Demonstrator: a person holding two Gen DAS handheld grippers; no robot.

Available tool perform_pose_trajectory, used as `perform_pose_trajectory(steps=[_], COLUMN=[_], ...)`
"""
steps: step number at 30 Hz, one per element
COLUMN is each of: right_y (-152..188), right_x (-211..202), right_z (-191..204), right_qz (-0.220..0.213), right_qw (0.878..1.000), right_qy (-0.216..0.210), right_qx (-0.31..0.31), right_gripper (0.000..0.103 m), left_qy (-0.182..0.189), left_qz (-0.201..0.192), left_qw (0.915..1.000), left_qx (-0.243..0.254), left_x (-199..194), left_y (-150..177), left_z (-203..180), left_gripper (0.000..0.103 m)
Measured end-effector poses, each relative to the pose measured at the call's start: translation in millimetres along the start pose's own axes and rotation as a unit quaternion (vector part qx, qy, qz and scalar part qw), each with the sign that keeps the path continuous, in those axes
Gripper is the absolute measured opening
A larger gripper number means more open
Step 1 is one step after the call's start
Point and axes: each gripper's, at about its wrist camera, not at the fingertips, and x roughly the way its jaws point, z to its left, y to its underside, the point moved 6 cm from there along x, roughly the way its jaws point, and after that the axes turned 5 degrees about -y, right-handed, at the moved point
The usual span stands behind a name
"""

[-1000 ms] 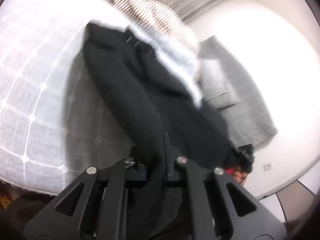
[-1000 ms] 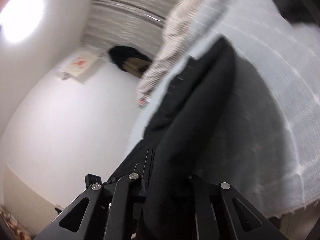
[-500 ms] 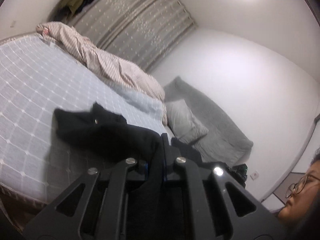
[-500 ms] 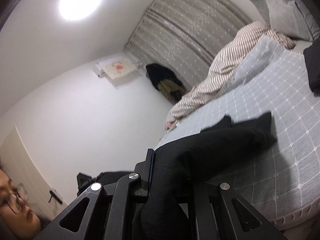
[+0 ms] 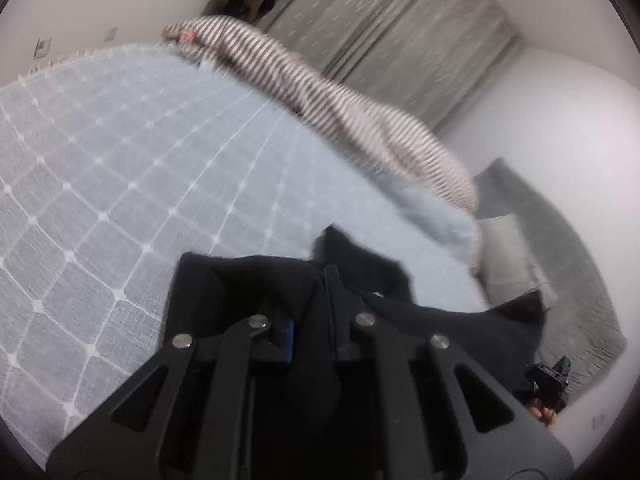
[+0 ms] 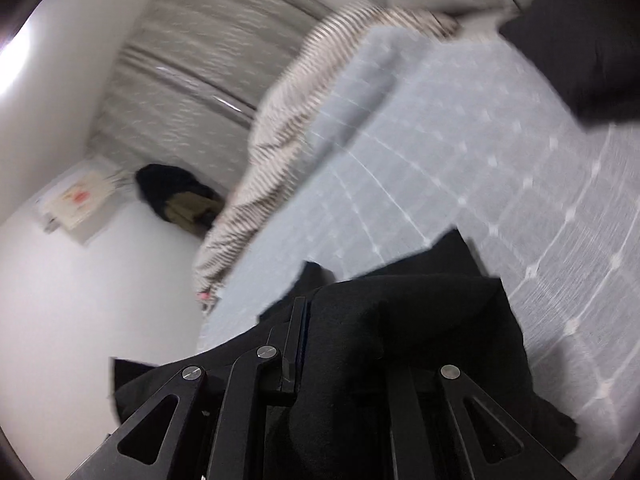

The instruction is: Fold large clothes

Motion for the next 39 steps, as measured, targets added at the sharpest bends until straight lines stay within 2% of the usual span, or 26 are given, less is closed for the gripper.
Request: perform_pose_trajectory(steps=[2,5,6,7,9,10,11,13,17,19,20,21,22,23,24,27,30,31,33,35,36,37,39], right_y=[6,17,17,14,9,10,10,6,2,5,8,14,19,27,35,54,75,85,99,107,106,101,82], right_x=[32,66,76,80,83,84,84,78,52,34,30,23,23,21,20,28,52,69,94,122,129,137,145], right_z=[-27,-60,-64,-62,-51,-50,-48,-40,-17,-5,2,10,14,22,30,42,43,37,26,15,11,8,0], right_qz=[0.023,0.044,0.063,0.065,0.064,0.068,0.074,0.074,0.055,0.043,0.041,0.038,0.037,0.038,0.041,0.059,0.108,0.14,0.183,0.215,0.216,0.211,0.182], right_qw=[0.999,0.994,0.99,0.989,0.983,0.98,0.979,0.979,0.983,0.98,0.977,0.972,0.969,0.962,0.954,0.941,0.937,0.934,0.927,0.915,0.911,0.907,0.907], right_qy=[0.033,0.098,0.123,0.131,0.153,0.164,0.17,0.165,0.136,0.139,0.144,0.149,0.151,0.155,0.161,0.169,0.166,0.17,0.179,0.194,0.2,0.205,0.212], right_qx=[0.019,-0.007,-0.015,-0.032,-0.077,-0.088,-0.091,-0.09,-0.109,-0.136,-0.151,-0.177,-0.193,-0.221,-0.248,-0.286,-0.289,-0.28,-0.274,-0.281,-0.29,-0.302,-0.316], right_gripper=[0.013,0.016,0.016,0.02,0.021,0.022,0.022,0.026,0.031,0.037,0.046,0.053,0.065,0.07,0.071,0.071,0.072,0.072,0.072,0.072,0.072,0.072,0.072], left_qy=[-0.023,-0.072,-0.085,-0.1,-0.107,-0.102,-0.092,-0.065,-0.047,-0.043,-0.039,-0.034,-0.033,-0.035,-0.038,-0.059,-0.05,-0.051,-0.067,-0.078,-0.079,-0.079,-0.084], left_qz=[0.02,0.015,0.022,0.044,0.055,0.059,0.062,0.048,-0.006,-0.03,-0.031,-0.023,-0.011,0.001,0.015,0.064,0.13,0.147,0.159,0.145,0.138,0.134,0.127], left_qw=[0.9995,0.9972,0.996,0.9938,0.9921,0.9924,0.9933,0.9965,0.9975,0.9957,0.9949,0.9933,0.9913,0.9885,0.9846,0.9671,0.9516,0.9459,0.9348,0.9289,0.9282,0.9308,0.944], left_qx=[-0.009,0.012,0.014,0.02,0.035,0.035,0.03,0.022,0.053,0.076,0.088,0.108,0.127,0.147,0.17,0.239,0.274,0.285,0.31,0.332,0.337,0.331,0.293], left_x=[32,67,71,80,79,76,70,49,10,-10,-13,-15,-12,-9,-4,24,61,72,92,107,115,120,127], left_y=[8,27,30,32,26,22,20,13,3,3,4,10,16,24,33,67,103,112,122,119,114,108,89], left_z=[12,34,37,37,30,27,23,15,2,-5,-10,-15,-18,-23,-27,-44,-62,-66,-72,-76,-76,-74,-60], left_gripper=[0.014,0.015,0.016,0.016,0.022,0.031,0.044,0.059,0.074,0.078,0.079,0.079,0.08,0.08,0.08,0.081,0.081,0.081,0.081,0.081,0.081,0.081,0.081])
